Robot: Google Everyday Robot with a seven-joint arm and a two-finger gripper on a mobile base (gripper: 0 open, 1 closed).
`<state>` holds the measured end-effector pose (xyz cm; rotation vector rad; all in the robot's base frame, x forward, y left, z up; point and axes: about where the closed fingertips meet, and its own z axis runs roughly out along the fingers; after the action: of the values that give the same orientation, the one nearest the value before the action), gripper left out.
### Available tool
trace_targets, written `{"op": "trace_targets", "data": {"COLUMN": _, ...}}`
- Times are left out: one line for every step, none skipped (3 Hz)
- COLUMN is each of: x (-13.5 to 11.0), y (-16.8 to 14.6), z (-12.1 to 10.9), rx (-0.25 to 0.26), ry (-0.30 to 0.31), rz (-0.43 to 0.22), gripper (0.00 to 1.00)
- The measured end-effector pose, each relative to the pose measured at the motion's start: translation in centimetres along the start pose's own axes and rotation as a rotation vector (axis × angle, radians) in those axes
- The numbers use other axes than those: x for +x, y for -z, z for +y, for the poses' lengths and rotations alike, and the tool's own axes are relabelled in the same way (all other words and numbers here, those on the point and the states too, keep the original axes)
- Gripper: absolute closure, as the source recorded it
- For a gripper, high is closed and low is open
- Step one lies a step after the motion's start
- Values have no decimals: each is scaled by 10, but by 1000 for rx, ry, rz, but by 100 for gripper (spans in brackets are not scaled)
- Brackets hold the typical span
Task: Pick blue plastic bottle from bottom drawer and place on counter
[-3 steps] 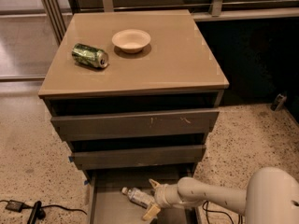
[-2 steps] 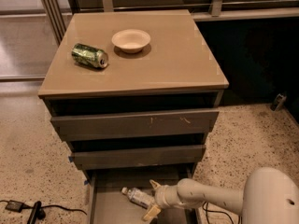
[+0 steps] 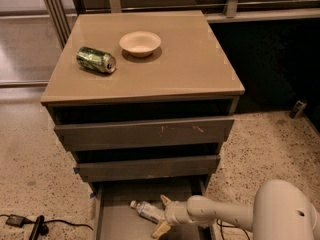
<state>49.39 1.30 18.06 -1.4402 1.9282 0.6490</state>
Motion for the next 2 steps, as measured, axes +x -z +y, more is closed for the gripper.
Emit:
{"op": "trace_targets", "data": {"x": 34, "y": -36, "z": -3, "rx": -11, "ry": -38, "rz": 29, "gripper": 0}}
{"op": "trace_targets", "data": {"x": 35, "y": -37, "z": -5, "rx": -9, "ry": -39, "rz": 30, "gripper": 2}}
